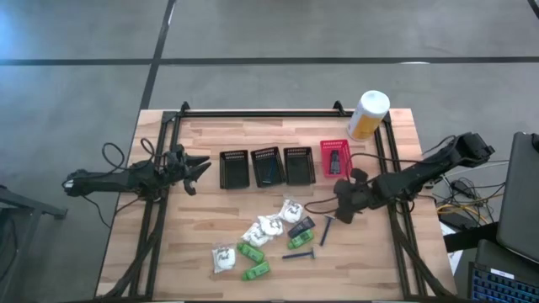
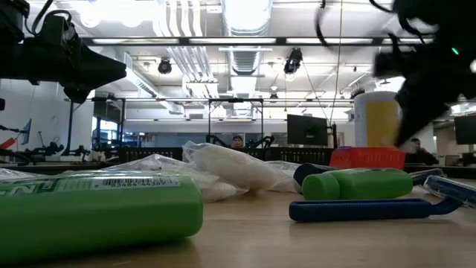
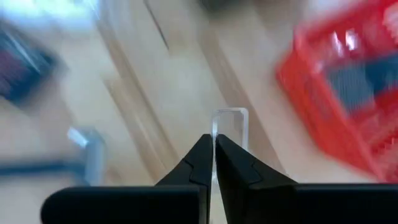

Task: Pick & Place Travel size toiletries
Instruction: Put the top right blue razor into the middle black bin

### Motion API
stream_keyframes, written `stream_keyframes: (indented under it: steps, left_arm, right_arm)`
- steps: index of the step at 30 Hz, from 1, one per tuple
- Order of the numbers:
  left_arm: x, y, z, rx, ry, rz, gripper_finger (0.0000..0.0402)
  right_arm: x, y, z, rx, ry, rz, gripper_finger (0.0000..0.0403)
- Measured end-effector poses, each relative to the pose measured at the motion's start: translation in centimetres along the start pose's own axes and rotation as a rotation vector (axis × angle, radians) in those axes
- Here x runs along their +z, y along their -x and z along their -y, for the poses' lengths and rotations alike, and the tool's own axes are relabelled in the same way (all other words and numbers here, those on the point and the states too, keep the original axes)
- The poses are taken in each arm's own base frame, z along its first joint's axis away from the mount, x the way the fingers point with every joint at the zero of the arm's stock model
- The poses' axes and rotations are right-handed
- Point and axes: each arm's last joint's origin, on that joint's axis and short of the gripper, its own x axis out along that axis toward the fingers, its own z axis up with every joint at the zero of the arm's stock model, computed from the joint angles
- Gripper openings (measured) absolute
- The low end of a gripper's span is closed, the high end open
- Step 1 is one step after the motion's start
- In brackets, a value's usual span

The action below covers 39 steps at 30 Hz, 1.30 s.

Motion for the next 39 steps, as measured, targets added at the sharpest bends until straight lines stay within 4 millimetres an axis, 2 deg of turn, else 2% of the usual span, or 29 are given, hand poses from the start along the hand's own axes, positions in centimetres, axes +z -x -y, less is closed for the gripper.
stream_keyframes:
  steps: [6,11,15,19,30,39]
  left_arm:
    - [0.0,0.0,0.0,0.0,0.0,0.0,0.0115]
    - [0.0,0.0,0.0,0.0,0.0,0.0,0.0115]
    - [0.0,0.0,0.0,0.0,0.0,0.0,0.0115]
    - [0.0,0.0,0.0,0.0,-0.001,0.0,0.0115]
    - [0.0,0.0,0.0,-0.002,-0.002,-0.005,0.0115]
    - [0.0,0.0,0.0,0.0,-0.002,-0.004,0.0115]
  right_arm:
    - [4.7,1.5,-1.2,0.154,-0.165,0.232,0.0011]
    - [8.2,1.0,0.4,0.254,-0.233,0.339,0.001]
    - [10.5,-0.8,2.2,0.328,-0.265,0.368,0.0011]
    - [12.1,-3.1,3.1,0.304,-0.245,0.343,0.0011]
    - [17.3,-7.2,1.6,0.281,-0.164,0.326,0.001]
    - [20.5,-13.1,2.2,0.326,-0.176,0.229,0.002]
